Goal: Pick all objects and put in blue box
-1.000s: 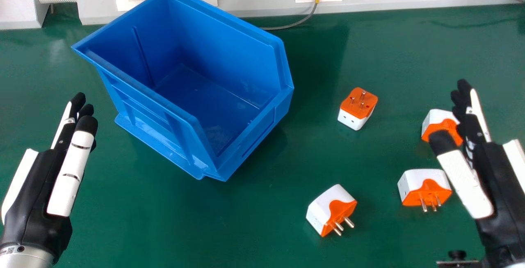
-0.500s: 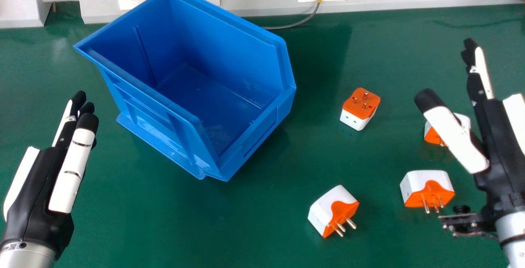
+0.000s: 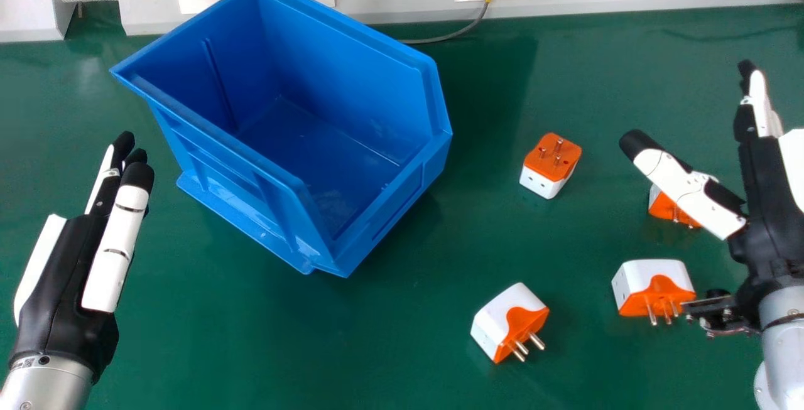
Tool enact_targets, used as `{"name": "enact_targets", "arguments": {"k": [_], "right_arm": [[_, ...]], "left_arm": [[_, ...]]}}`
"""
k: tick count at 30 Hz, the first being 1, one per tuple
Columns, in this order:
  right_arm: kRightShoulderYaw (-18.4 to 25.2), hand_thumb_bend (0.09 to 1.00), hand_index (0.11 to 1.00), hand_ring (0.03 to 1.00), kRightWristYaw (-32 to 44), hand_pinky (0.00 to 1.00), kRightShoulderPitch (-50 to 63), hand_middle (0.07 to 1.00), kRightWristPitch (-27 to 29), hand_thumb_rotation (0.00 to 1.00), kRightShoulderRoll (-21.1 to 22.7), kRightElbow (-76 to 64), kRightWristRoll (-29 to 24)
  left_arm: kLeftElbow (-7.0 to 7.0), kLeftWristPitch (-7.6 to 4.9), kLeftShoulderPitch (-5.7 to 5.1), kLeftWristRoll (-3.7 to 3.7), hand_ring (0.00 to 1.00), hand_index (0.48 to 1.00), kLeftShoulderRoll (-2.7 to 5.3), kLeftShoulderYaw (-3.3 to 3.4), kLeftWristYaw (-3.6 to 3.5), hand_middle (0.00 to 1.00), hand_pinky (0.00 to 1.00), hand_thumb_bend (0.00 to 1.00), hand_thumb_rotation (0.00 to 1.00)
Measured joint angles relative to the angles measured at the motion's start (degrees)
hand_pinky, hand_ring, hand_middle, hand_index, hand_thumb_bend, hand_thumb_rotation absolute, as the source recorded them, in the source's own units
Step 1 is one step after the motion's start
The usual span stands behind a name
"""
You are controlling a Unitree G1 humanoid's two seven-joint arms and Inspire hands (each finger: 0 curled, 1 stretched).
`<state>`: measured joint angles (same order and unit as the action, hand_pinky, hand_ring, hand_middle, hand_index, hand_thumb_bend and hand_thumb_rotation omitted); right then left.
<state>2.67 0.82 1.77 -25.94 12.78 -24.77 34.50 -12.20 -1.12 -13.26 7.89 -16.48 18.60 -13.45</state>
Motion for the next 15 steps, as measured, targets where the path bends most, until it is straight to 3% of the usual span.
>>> {"name": "enact_targets", "arguments": {"k": [11, 15], "right_arm": [[-3.3, 0.659, 1.0, 1.0, -2.2, 0.89, -0.5, 1.0, -6.4, 0.61, -2.1, 0.4, 6.6], [-4.5, 0.679, 0.999, 1.0, -2.9, 0.91, -1.3, 1.0, -8.9, 0.56, -3.4, 2.8, 7.3]], "left_arm": [[0.08, 0.44, 0.1, 0.01, 1.0, 1.0, -0.3, 0.14, -0.14, 1.0, 0.97, 0.54, 1.0], [1.04, 0.14, 0.19, 0.47, 1.0, 1.0, -0.59, 0.37, -1.1, 1.0, 0.96, 0.54, 1.0]]}}
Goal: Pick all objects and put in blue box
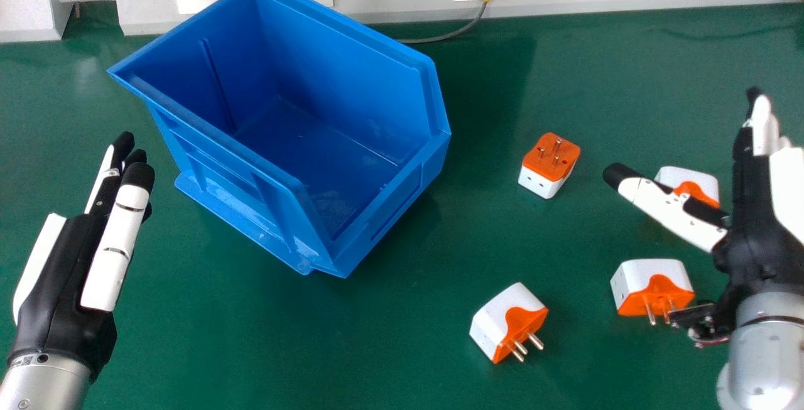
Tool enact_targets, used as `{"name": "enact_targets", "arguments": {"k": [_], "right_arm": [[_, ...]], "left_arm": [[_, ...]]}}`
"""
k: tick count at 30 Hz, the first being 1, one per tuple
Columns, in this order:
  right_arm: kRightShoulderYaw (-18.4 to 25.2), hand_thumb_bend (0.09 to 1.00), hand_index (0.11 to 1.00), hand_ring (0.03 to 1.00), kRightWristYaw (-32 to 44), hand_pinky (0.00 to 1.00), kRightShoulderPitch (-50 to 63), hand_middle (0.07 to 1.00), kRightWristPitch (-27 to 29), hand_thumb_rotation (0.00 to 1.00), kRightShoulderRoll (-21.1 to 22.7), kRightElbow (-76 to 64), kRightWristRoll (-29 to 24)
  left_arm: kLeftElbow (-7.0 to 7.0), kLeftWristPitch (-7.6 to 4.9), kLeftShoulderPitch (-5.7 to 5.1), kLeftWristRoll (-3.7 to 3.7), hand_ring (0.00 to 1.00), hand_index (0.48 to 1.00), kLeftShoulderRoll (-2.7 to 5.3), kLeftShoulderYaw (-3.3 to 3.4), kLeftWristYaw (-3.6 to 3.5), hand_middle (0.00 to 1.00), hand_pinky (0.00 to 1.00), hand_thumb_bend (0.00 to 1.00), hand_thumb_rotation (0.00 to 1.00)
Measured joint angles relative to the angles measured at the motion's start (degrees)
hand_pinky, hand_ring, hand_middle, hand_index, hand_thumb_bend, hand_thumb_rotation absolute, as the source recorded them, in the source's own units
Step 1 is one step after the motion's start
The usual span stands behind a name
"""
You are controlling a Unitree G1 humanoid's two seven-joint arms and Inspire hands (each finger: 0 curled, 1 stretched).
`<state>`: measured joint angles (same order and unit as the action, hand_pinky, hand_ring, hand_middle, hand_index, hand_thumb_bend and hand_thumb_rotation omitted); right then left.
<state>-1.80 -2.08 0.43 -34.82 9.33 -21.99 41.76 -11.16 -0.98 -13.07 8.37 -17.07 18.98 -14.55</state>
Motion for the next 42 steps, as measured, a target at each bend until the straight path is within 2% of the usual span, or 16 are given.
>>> {"name": "enact_targets", "arguments": {"k": [2, 5, 7, 9, 13, 20, 23, 28, 35, 42], "right_arm": [[-0.8, 0.693, 0.998, 1.0, -0.2, 0.92, -0.6, 1.0, -1.7, 0.54, -0.1, 1.5, 1.5], [-2.2, 0.705, 0.997, 1.0, -1.4, 0.92, -2.2, 1.0, -4.8, 0.53, -0.4, 3.0, 4.1], [-3.1, 0.708, 0.996, 0.998, -1.9, 0.92, -3.7, 1.0, -6.7, 0.52, -0.8, 4.2, 5.9], [-3.8, 0.712, 0.995, 0.997, -2.6, 0.92, -5.5, 1.0, -8.8, 0.51, -1.8, 6.0, 6.9], [-4.4, 0.713, 0.998, 0.999, -4.3, 0.92, -8.4, 1.0, -11.9, 0.51, -3.9, 9.9, 7.5], [-3.4, 0.706, 0.996, 1.0, -6.7, 0.94, -12.2, 1.0, -12.3, 0.49, -4.6, 14.7, 6.9], [-2.9, 0.705, 0.995, 1.0, -6.8, 0.94, -13.4, 1.0, -12.3, 0.48, -4.2, 16.1, 5.9], [-2.2, 0.714, 0.991, 0.996, -6.7, 0.93, -14.2, 1.0, -12.3, 0.47, -3.0, 17.7, 4.6], [-2.3, 0.713, 0.988, 0.992, -5.5, 0.92, -17.0, 1.0, -14.7, 0.46, -1.1, 19.0, 3.6], [-2.2, 0.713, 0.983, 0.994, -4.2, 0.92, -18.0, 1.0, -16.1, 0.45, 0.2, 19.3, 2.2]], "left_arm": [[0.44, -0.02, -0.03, 0.67, 0.99, 1.0, -0.03, 0.23, -0.45, 1.0, 0.95, 0.54, 1.0], [0.79, -0.21, 0.1, 0.91, 0.99, 1.0, -0.16, 0.55, -1.09, 1.0, 0.95, 0.53, 1.0], [0.81, -0.22, 0.24, 1.35, 0.99, 1.0, -0.2, 0.57, -1.6, 1.0, 0.95, 0.53, 1.0], [0.68, -0.2, 0.3, 1.67, 0.99, 1.0, -0.22, 0.6, -1.77, 1.0, 0.94, 0.53, 1.0], [0.08, -0.2, 0.23, 1.8, 0.99, 1.0, -0.23, 0.65, -1.77, 1.0, 0.94, 0.53, 1.0], [0.17, -0.26, 0.24, 1.93, 0.99, 1.0, -0.23, 0.86, -1.83, 1.0, 0.94, 0.52, 0.99], [0.85, -0.46, 0.44, 2.02, 0.99, 1.0, -0.31, 1.03, -1.96, 1.0, 0.94, 0.52, 0.99], [1.17, -0.69, 0.55, 2.33, 0.99, 1.0, -0.38, 1.31, -2.09, 1.0, 0.94, 0.52, 0.99], [0.4, -0.41, 0.66, 2.49, 0.99, 1.0, -0.39, 1.46, -1.93, 1.0, 0.94, 0.52, 0.99], [0.47, -0.05, 0.71, 2.74, 0.99, 1.0, -0.39, 1.62, -1.86, 1.0, 0.94, 0.5, 0.99]]}}
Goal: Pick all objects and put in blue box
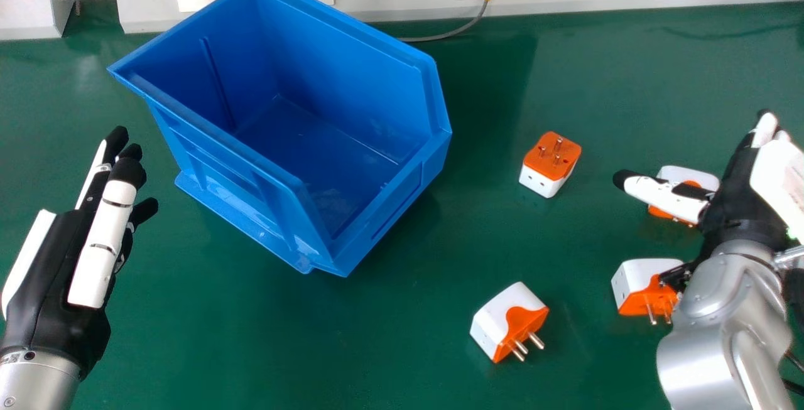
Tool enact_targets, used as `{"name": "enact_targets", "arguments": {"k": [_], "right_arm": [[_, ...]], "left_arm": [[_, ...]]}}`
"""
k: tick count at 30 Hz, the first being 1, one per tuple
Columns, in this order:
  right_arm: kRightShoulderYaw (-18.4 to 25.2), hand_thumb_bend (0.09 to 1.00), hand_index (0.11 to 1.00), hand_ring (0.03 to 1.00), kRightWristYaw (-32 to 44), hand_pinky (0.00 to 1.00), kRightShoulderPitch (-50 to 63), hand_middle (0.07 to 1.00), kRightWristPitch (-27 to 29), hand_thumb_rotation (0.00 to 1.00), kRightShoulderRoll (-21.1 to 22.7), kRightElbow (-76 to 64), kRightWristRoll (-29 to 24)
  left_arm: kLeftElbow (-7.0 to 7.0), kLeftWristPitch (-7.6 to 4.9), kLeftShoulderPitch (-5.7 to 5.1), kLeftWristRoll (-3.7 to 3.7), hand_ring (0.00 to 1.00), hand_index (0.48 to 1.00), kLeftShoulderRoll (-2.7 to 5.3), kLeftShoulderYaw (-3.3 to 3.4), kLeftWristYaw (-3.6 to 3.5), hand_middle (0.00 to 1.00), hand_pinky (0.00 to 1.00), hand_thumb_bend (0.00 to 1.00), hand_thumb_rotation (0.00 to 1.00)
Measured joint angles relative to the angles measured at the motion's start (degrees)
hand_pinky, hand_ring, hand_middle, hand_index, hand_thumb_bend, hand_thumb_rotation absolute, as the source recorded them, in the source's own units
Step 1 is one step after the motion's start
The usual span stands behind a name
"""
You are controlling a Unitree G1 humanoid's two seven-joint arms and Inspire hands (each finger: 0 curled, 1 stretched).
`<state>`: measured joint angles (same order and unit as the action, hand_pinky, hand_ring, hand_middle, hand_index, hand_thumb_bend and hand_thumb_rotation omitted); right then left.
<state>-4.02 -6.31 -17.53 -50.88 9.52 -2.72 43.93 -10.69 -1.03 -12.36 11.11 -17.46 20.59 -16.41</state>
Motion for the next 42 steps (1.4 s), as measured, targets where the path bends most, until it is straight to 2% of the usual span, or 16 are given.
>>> {"name": "enact_targets", "arguments": {"k": [8, 13, 17, 34, 39, 42], "right_arm": [[-0.4, 0.721, 0.979, 0.992, 0.0, 0.93, 1.0, 1.0, -1.5, 0.44, 0.1, -3.3, -0.6], [-2.6, 0.721, 0.978, 0.988, 0.1, 0.92, 4.9, 1.0, -4.0, 0.43, -0.3, -10.7, 0.6], [-3.9, 0.722, 0.978, 0.983, 0.1, 0.92, 8.7, 1.0, -4.2, 0.42, -1.2, -17.9, 1.6], [-8.5, 0.74, 0.982, 0.978, -4.2, 0.92, 28.1, 1.0, 8.4, 0.43, -4.7, -32.1, 4.1], [-10.5, 0.737, 0.979, 0.979, -5.4, 0.92, 32.5, 1.0, 11.4, 0.41, -6.4, -32.4, 4.2], [-11.1, 0.735, 0.979, 0.981, -6.0, 0.92, 34.2, 1.0, 13.1, 0.41, -6.6, -32.4, 5.5]], "left_arm": [[-0.51, 0.35, 0.0, 0.03, 0.99, 1.0, -0.02, 0.06, 0.02, 1.0, 0.93, 0.49, 0.99], [0.0, 0.34, 0.12, 0.05, 0.99, 1.0, -0.26, 0.43, -0.02, 1.0, 0.93, 0.49, 0.98], [-0.25, 0.43, 0.06, 0.05, 0.99, 1.0, -0.41, 0.5, 0.03, 1.0, 0.93, 0.49, 0.98], [-2.21, 0.82, -1.19, 0.11, 0.98, 1.0, -0.57, 0.74, -0.01, 0.99, 0.92, 0.49, 0.98], [-1.93, 0.72, -1.49, 0.11, 0.98, 1.0, -0.66, 0.83, -0.05, 0.99, 0.92, 0.49, 0.98], [-2.17, 0.71, -2.05, 0.1, 0.98, 1.0, -0.66, 0.83, 0.01, 1.0, 0.93, 0.49, 0.98]]}}
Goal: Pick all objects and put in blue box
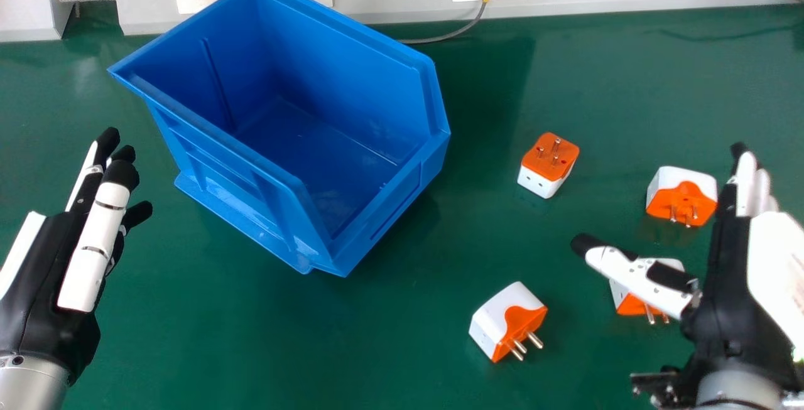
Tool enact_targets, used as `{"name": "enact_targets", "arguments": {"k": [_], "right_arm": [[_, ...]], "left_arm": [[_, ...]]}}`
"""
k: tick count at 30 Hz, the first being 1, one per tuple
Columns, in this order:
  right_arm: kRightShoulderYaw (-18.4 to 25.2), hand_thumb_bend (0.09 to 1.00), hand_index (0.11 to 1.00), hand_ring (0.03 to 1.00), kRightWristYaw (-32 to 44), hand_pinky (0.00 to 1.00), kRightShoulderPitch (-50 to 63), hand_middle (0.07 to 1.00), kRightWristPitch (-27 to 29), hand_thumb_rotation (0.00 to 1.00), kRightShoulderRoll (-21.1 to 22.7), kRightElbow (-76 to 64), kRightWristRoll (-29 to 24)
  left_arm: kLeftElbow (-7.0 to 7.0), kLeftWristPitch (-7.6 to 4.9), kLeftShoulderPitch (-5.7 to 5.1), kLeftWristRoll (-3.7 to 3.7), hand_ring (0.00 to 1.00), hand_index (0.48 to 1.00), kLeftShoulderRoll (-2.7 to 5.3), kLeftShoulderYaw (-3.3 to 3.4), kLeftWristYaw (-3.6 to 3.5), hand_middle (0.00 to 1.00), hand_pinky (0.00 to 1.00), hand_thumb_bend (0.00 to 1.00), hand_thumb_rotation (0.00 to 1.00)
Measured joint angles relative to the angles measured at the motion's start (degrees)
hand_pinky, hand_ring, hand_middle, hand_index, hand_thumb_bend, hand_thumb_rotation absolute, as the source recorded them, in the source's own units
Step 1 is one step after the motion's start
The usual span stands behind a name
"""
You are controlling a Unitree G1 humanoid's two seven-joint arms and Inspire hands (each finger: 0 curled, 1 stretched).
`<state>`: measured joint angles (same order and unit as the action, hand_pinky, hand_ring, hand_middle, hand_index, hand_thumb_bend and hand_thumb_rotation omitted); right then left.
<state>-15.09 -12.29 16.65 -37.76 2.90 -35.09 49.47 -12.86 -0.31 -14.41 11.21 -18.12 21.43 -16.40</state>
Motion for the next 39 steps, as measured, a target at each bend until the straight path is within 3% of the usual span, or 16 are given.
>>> {"name": "enact_targets", "arguments": {"k": [10, 16, 20, 27, 33, 39], "right_arm": [[-1.1, 0.737, 0.982, 0.995, -1.1, 0.93, 2.8, 1.0, 2.4, 0.42, -2.3, 1.3, 1.0], [-1.5, 0.739, 0.983, 0.993, -3.3, 0.93, 3.8, 1.0, 3.7, 0.43, -3.6, 3.8, 1.0], [-1.3, 0.739, 0.983, 0.987, -4.7, 0.93, 3.9, 1.0, 4.8, 0.43, -4.0, 5.4, 1.0], [-0.5, 0.737, 0.984, 0.98, -5.6, 0.92, 2.8, 1.0, 4.9, 0.44, -4.5, 8.7, 0.9], [0.7, 0.737, 0.983, 0.977, -6.3, 0.92, 0.8, 1.0, 4.8, 0.44, -5.0, 11.4, 0.9], [1.1, 0.736, 0.983, 0.975, -6.5, 0.92, -0.7, 1.0, 3.8, 0.43, -5.6, 13.2, 1.0]], "left_arm": [[0.73, -1.66, -0.06, -0.11, 0.99, 1.0, 0.01, -0.14, 0.06, 1.0, 0.93, 0.48, 0.98], [4.31, -4.12, 0.1, -0.39, 0.99, 1.0, 0.14, -0.42, 0.06, 1.0, 0.93, 0.46, 0.98], [5.14, -5.04, 0.11, -0.46, 0.98, 1.0, 0.2, -0.43, 0.1, 0.99, 0.93, 0.45, 0.98], [5.83, -6.37, 0.09, -1.11, 0.98, 1.0, 0.22, -0.44, 0.22, 0.99, 0.93, 0.45, 0.97], [5.82, -6.5, -0.09, -1.53, 0.98, 1.0, 0.21, -0.38, 0.55, 0.99, 0.93, 0.47, 0.97], [5.93, -6.89, -0.13, -1.6, 0.98, 1.0, 0.17, -0.27, 0.41, 0.99, 0.94, 0.45, 0.98]]}}
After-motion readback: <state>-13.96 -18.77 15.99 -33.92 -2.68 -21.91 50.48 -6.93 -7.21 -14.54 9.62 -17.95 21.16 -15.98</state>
